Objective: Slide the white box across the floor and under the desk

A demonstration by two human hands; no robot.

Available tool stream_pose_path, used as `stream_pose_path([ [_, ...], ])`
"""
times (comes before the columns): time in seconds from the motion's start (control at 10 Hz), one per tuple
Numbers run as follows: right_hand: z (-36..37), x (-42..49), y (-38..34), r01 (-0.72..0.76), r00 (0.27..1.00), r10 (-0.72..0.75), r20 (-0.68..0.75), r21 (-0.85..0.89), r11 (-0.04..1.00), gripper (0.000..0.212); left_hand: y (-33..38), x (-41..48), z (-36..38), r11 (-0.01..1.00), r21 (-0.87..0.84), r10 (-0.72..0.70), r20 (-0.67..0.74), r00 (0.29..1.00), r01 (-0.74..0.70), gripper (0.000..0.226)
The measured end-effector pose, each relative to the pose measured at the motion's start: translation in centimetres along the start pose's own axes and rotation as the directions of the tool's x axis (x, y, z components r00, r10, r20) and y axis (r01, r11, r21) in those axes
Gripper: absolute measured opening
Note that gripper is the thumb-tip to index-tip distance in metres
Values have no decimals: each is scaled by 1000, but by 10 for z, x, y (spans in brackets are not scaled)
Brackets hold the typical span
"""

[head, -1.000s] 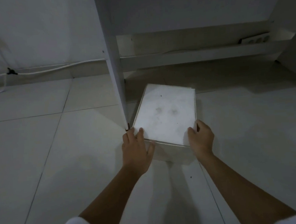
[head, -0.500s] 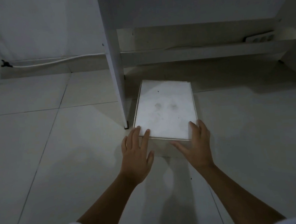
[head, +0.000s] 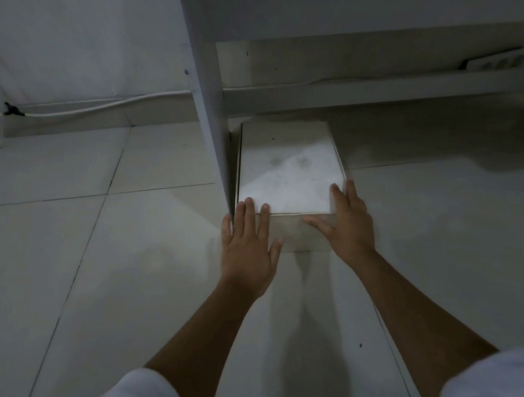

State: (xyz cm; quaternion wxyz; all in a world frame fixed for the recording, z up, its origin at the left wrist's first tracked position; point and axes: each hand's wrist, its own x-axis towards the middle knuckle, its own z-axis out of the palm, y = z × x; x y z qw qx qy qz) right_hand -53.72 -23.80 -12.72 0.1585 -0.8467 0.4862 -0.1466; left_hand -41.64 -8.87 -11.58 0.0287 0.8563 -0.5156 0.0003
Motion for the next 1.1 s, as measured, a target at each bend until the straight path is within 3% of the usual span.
stream_pose_path([
  [0.2,8,25,-8,27,999,-28,24,36,999,94,-3,21,0,1000,-8,-17,15,1000,17,73],
  [0.7,5,40,-18,27,997,-16,80,-135,991,94,-7,30,-14,999,35,-26,136,990,21,70],
  [1.0,-8,21,-29,-21,984,36,176,-84,996,85,-21,30,-37,999,-4,53,297,953,-54,69],
  [1.1,-23,11,-43,-24,987,34,158,-66,998,79,-25,17,-46,998,3,56,286,957,-59,68],
])
